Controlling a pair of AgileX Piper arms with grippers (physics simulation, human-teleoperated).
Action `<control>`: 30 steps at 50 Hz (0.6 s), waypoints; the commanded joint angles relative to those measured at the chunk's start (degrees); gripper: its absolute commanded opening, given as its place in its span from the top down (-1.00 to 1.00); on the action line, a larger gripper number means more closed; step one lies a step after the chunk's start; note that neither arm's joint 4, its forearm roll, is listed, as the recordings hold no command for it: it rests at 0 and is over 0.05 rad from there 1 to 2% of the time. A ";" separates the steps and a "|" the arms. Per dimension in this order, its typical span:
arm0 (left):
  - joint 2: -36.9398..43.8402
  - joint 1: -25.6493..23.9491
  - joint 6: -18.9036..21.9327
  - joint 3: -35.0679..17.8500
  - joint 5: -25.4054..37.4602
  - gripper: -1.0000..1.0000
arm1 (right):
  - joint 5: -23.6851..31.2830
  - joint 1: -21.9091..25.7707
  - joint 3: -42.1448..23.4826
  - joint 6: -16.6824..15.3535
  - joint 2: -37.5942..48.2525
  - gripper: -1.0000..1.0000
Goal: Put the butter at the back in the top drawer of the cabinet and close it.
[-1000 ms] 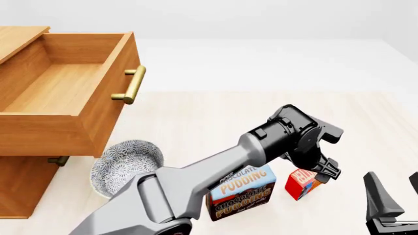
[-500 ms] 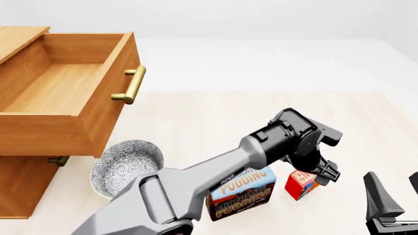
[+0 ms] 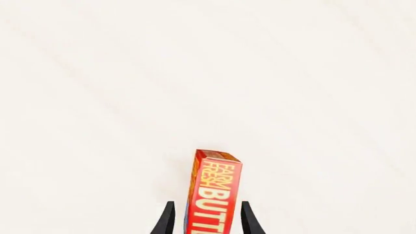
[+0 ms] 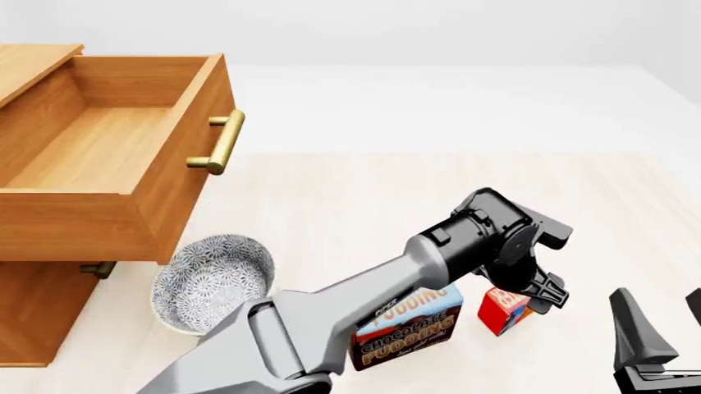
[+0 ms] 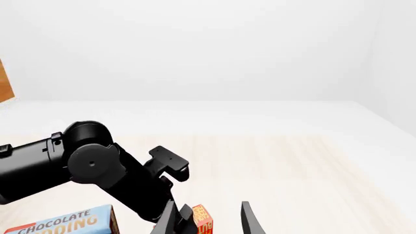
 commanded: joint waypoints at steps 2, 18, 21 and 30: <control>0.70 -0.27 -0.52 0.29 -0.58 -1.00 | 0.00 0.00 0.00 0.00 0.00 -1.00; -0.20 -1.05 -1.05 3.18 -2.40 -1.00 | 0.00 0.00 0.00 0.00 0.00 -1.00; -0.86 -1.13 -1.18 4.66 -3.17 -1.00 | 0.00 0.00 0.00 0.00 0.00 -1.00; -1.97 -1.25 -1.54 7.44 -4.69 -1.00 | 0.00 0.00 0.00 0.00 0.00 -1.00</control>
